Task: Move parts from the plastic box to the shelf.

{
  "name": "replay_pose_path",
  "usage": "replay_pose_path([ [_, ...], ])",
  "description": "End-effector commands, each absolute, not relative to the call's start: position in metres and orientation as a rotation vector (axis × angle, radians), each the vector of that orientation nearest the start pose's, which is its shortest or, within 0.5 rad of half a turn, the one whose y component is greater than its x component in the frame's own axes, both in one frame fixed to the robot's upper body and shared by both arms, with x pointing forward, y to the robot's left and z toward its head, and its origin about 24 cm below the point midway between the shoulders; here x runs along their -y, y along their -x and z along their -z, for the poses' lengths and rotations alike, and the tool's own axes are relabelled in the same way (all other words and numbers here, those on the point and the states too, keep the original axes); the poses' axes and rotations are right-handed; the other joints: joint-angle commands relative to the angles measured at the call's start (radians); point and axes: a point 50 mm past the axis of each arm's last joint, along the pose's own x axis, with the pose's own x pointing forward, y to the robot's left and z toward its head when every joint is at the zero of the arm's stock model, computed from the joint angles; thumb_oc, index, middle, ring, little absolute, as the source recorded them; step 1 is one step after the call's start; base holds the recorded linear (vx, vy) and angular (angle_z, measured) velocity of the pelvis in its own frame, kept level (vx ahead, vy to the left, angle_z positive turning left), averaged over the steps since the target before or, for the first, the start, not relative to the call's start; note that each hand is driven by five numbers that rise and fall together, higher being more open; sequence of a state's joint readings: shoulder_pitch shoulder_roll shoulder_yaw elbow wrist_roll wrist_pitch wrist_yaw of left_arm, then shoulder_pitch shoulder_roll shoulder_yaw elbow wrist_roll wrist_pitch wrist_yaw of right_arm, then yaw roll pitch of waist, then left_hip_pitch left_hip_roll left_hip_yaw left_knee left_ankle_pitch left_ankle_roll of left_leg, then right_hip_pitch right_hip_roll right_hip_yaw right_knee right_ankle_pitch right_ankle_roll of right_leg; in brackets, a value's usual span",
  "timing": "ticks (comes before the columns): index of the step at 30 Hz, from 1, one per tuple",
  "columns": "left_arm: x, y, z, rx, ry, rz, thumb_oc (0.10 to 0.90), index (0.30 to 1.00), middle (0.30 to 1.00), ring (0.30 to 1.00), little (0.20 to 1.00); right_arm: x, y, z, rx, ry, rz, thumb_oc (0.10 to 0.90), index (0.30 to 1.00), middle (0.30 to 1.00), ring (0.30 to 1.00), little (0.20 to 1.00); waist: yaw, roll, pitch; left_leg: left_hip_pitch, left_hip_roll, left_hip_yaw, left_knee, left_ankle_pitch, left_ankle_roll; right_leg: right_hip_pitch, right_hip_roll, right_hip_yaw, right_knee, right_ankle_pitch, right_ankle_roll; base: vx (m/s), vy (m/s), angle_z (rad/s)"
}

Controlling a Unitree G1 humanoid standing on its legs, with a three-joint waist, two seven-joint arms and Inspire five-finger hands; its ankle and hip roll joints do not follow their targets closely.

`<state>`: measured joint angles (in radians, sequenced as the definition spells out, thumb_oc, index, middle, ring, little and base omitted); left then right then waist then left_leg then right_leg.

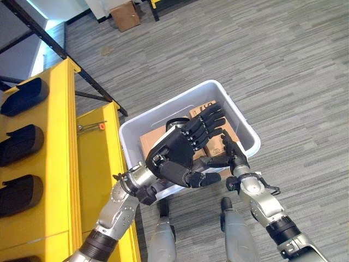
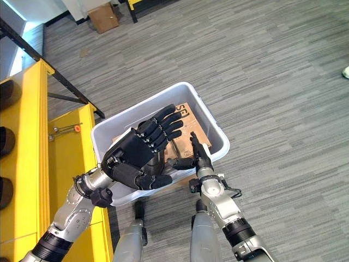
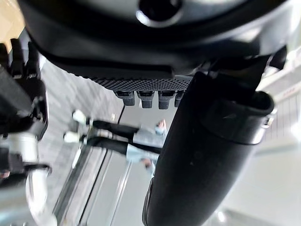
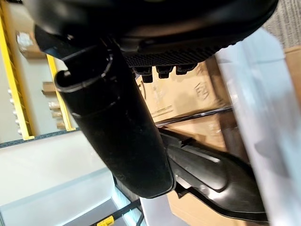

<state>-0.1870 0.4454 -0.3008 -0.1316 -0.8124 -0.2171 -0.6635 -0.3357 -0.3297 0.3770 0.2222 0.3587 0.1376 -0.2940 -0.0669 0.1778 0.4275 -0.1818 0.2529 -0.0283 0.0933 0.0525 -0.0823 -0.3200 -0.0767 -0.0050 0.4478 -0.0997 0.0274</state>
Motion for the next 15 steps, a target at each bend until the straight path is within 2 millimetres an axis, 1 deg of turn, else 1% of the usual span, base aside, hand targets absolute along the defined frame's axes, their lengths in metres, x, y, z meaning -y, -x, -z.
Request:
replay_pose_path([
  [1,-0.1239,-0.2333,-0.1628,0.648,0.314,1.048,0.9,1.0,1.0,1.0,1.0,0.0903,-0.3167,-0.1021,0.064,-0.028,-0.177,0.9,1.0,1.0,1.0,1.0,0.021,-0.042,-0.073,0.05,-0.003,0.057,-0.031,0.009,-0.043,0.148,-0.124,0.054,-0.091,-0.066,0.076,0.1,0.104,0.06],
  [3,-0.1225,-0.2325,-0.1627,0.645,0.316,1.049,0.9,1.0,1.0,1.0,1.0,0.0883,-0.3164,-0.1029,0.063,-0.032,-0.172,0.9,1.0,1.0,1.0,1.0,0.021,-0.05,-0.079,0.056,-0.014,0.068,-0.035,-0.004,-0.034,0.15,-0.131,0.052,-0.116,-0.048,0.084,0.08,0.102,0.08],
  [7,-0.1219,-0.232,-0.1622,0.632,0.325,1.048,0.9,1.0,1.0,1.0,1.0,0.0865,-0.3166,-0.1039,0.061,-0.034,-0.149,0.9,1.0,1.0,1.0,1.0,0.028,-0.06,-0.085,0.058,-0.03,0.075,-0.039,-0.015,-0.023,0.161,-0.138,0.037,-0.152,-0.029,0.088,0.06,0.045,0.15],
  [11,-0.1198,-0.233,-0.1626,0.623,0.331,1.047,0.9,1.0,1.0,1.0,1.0,0.0835,-0.3177,-0.1061,0.068,-0.023,-0.134,0.9,1.0,1.0,1.0,1.0,0.036,-0.065,-0.087,0.056,-0.042,0.079,-0.046,-0.018,-0.017,0.175,-0.149,0.023,-0.197,-0.005,0.095,0.04,0.042,0.03],
  [15,-0.1219,-0.2318,-0.1612,0.613,0.334,1.024,0.9,1.0,1.0,1.0,1.0,0.0868,-0.3187,-0.1109,0.104,-0.001,-0.109,0.9,1.0,1.0,1.0,1.0,0.044,-0.066,-0.09,0.059,-0.059,0.081,-0.045,-0.025,-0.01,0.193,-0.163,0.01,-0.239,0.021,0.103,0.05,0.068,-0.05],
])
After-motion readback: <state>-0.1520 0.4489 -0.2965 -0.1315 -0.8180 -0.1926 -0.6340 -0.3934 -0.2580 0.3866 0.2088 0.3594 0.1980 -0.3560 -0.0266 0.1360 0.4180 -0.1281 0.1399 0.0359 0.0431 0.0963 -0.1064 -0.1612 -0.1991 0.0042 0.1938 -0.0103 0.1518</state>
